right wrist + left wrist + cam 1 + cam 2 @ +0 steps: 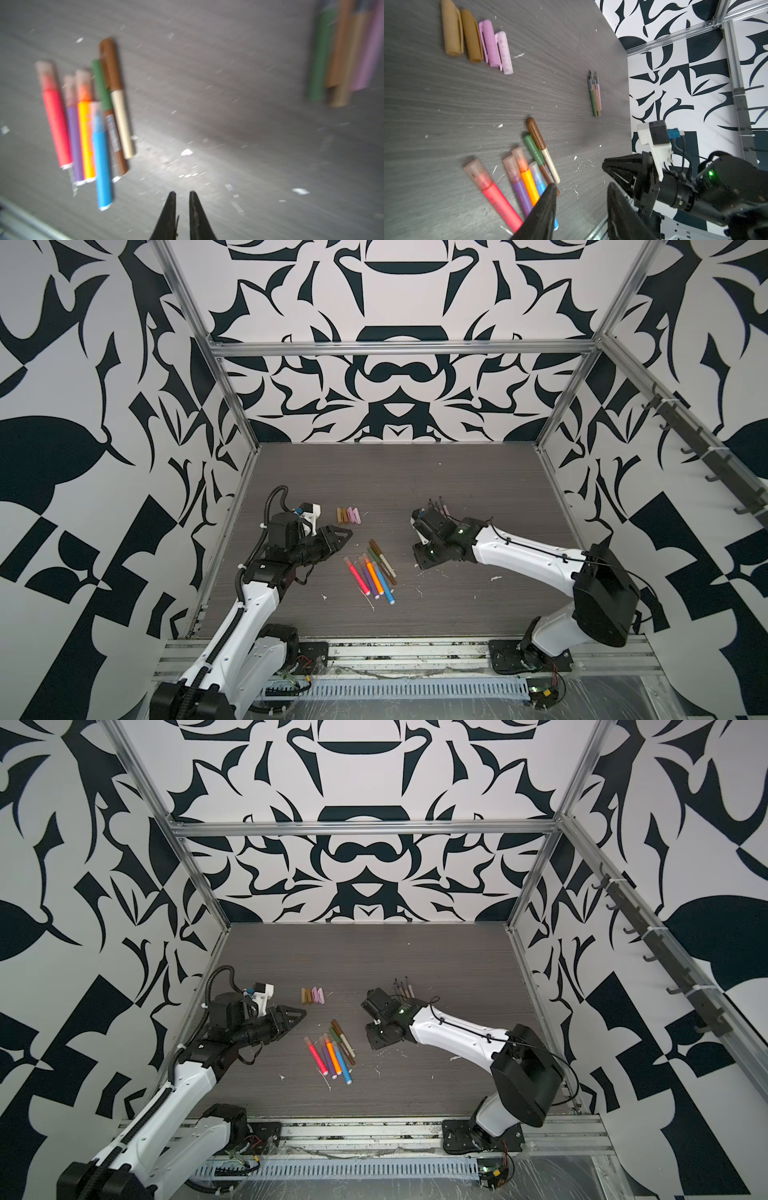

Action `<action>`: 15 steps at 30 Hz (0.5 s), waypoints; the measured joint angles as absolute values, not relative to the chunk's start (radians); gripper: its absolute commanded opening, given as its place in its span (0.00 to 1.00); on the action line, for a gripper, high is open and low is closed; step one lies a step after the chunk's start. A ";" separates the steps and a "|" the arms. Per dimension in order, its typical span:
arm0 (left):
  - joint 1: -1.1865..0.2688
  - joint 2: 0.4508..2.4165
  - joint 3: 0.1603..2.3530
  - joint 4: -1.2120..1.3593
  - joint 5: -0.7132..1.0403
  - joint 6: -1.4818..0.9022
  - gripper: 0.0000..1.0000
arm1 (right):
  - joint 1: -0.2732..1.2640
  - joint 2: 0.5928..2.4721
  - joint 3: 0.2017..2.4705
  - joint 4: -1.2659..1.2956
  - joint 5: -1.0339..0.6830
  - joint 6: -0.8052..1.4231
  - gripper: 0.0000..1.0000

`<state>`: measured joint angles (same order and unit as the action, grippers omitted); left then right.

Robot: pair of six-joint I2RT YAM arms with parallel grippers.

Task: Open the pen caps
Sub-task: 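Move the right gripper over the brown-capped beige pen in the marker pile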

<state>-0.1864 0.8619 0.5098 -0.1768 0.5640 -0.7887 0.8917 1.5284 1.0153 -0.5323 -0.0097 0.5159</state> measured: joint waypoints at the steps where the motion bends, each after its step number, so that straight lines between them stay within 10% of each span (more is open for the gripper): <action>1: -0.186 0.857 0.501 -0.179 0.566 -0.793 0.44 | 0.921 1.534 1.003 -0.511 -0.019 0.535 0.16; 15: -0.186 0.843 0.466 -0.195 0.574 -0.796 0.44 | 1.055 1.794 1.158 -0.501 0.032 0.563 0.17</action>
<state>-0.1864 0.8433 0.4664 -0.1951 0.5743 -0.7963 1.0550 1.7935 1.1576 -0.5007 0.0322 0.5629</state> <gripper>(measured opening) 0.438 0.168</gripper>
